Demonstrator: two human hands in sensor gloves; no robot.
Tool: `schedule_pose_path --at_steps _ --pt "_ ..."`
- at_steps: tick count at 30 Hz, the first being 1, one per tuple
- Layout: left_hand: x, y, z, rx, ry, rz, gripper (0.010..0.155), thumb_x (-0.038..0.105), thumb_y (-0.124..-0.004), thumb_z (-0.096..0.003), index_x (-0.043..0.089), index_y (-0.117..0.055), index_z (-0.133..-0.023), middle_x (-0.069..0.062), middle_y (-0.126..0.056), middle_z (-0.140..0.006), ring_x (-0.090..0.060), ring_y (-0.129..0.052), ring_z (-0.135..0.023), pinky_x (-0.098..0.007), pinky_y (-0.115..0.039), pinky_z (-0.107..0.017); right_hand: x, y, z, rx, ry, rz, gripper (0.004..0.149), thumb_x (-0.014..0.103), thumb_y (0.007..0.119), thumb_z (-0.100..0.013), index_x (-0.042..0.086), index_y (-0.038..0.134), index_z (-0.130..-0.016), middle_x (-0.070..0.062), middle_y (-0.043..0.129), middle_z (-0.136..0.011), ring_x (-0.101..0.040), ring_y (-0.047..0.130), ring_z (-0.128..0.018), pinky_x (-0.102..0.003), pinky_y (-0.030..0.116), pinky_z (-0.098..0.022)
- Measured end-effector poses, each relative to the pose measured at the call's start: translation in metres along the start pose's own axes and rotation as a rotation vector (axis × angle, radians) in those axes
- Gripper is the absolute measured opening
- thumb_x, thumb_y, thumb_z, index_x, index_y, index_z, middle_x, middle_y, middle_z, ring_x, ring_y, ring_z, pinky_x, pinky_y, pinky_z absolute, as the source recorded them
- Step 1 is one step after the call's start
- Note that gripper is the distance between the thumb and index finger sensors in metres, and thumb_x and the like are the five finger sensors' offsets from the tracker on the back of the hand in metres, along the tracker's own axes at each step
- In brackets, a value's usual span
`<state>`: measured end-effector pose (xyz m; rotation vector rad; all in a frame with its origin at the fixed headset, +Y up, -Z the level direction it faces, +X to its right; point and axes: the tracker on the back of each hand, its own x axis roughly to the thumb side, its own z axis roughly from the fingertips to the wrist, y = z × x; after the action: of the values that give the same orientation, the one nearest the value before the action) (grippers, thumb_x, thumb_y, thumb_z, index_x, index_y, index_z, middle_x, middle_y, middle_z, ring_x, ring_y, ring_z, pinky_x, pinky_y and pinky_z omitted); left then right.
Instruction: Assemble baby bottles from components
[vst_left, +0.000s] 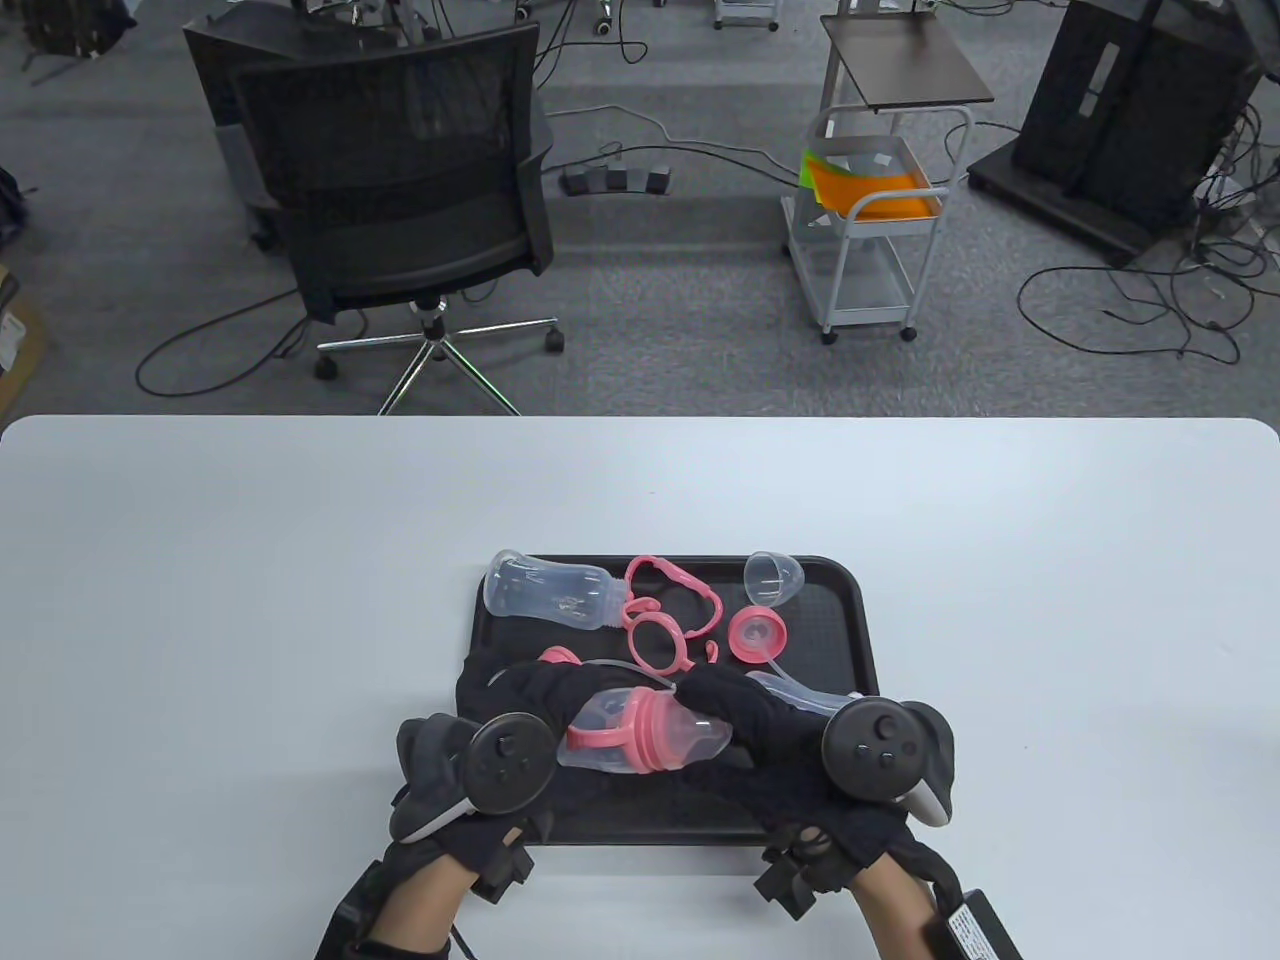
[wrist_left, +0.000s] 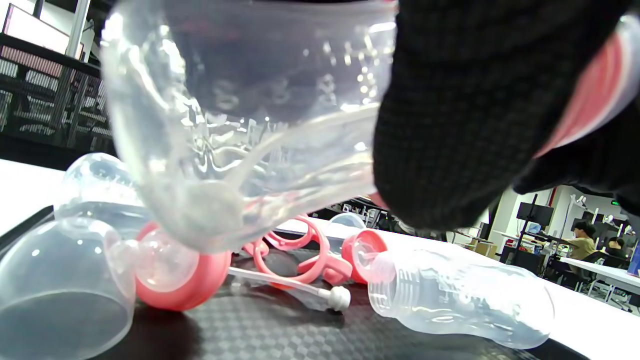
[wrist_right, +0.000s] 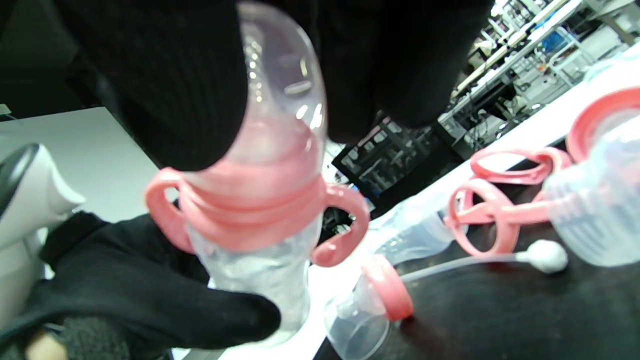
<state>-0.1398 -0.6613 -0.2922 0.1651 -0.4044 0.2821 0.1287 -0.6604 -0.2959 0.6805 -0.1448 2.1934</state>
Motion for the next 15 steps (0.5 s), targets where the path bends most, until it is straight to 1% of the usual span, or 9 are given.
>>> schedule_pose_path --at_steps 2,5,6,9,11,12,13,15 --pt "0.004 0.002 0.001 0.01 -0.003 -0.035 0.098 0.057 -0.117 -0.0219 0.027 -0.072 -0.103 -0.001 -0.084 -0.101 -0.029 -0.091 -0.095 -0.074 -0.045 -0.077 0.003 0.001 0.0 -0.004 -0.014 0.022 0.074 0.035 0.099 -0.034 0.034 0.063 -0.099 0.003 0.07 -0.104 -0.029 0.093 -0.085 -0.043 0.088 -0.06" --pt "0.006 0.001 0.0 -0.011 -0.007 -0.072 0.098 0.06 -0.118 -0.02 0.027 -0.074 -0.101 -0.001 -0.086 -0.099 -0.027 -0.094 -0.093 -0.073 -0.047 -0.077 0.01 0.003 0.001 -0.021 -0.04 0.108 0.074 0.036 0.099 -0.033 0.034 0.064 -0.098 0.003 0.072 -0.103 -0.028 0.096 -0.084 -0.041 0.091 -0.058" --pt "0.007 0.001 0.0 -0.003 -0.018 -0.078 0.098 0.06 -0.118 -0.0194 0.026 -0.075 -0.101 -0.003 -0.087 -0.098 -0.027 -0.095 -0.092 -0.073 -0.048 -0.077 0.014 0.004 0.002 -0.025 -0.045 0.13 0.074 0.037 0.098 -0.033 0.033 0.065 -0.098 0.003 0.073 -0.103 -0.028 0.096 -0.083 -0.041 0.092 -0.058" --pt "0.007 0.005 0.001 0.025 -0.027 -0.07 0.098 0.059 -0.119 -0.0183 0.027 -0.076 -0.1 -0.003 -0.089 -0.097 -0.027 -0.096 -0.09 -0.073 -0.049 -0.077 0.019 0.004 0.003 -0.049 -0.063 0.151 0.074 0.037 0.099 -0.032 0.033 0.065 -0.098 0.003 0.074 -0.102 -0.027 0.098 -0.082 -0.04 0.093 -0.057" --pt "0.01 0.01 0.003 0.066 -0.034 -0.085 0.098 0.06 -0.119 -0.0177 0.027 -0.077 -0.1 -0.003 -0.089 -0.096 -0.027 -0.097 -0.089 -0.073 -0.05 -0.077 0.022 0.002 0.004 -0.07 -0.077 0.157 0.074 0.038 0.099 -0.032 0.034 0.065 -0.097 0.004 0.074 -0.102 -0.026 0.098 -0.083 -0.039 0.093 -0.057" --pt "0.013 0.012 0.003 0.042 -0.034 -0.097 0.098 0.06 -0.119 -0.0185 0.026 -0.076 -0.1 -0.003 -0.089 -0.096 -0.027 -0.097 -0.089 -0.073 -0.05 -0.077 0.024 0.002 0.004 -0.074 -0.077 0.165 0.074 0.038 0.099 -0.031 0.034 0.065 -0.097 0.003 0.074 -0.102 -0.026 0.098 -0.082 -0.039 0.094 -0.057" --pt "0.015 0.013 0.005 0.068 -0.036 -0.131 0.098 0.061 -0.119 -0.0181 0.027 -0.077 -0.099 -0.003 -0.09 -0.096 -0.026 -0.098 -0.088 -0.072 -0.05 -0.077 0.025 0.002 0.005 -0.08 -0.085 0.179 0.074 0.038 0.099 -0.031 0.035 0.065 -0.097 0.004 0.074 -0.102 -0.026 0.098 -0.082 -0.038 0.094 -0.057" --pt "0.016 0.013 0.005 0.051 -0.038 -0.141 0.098 0.062 -0.119 -0.0183 0.026 -0.077 -0.1 -0.003 -0.09 -0.095 -0.026 -0.099 -0.088 -0.072 -0.051 -0.077 0.027 0.004 0.006 -0.093 -0.087 0.205 0.074 0.038 0.098 -0.031 0.034 0.065 -0.097 0.003 0.075 -0.102 -0.025 0.099 -0.082 -0.038 0.095 -0.057"
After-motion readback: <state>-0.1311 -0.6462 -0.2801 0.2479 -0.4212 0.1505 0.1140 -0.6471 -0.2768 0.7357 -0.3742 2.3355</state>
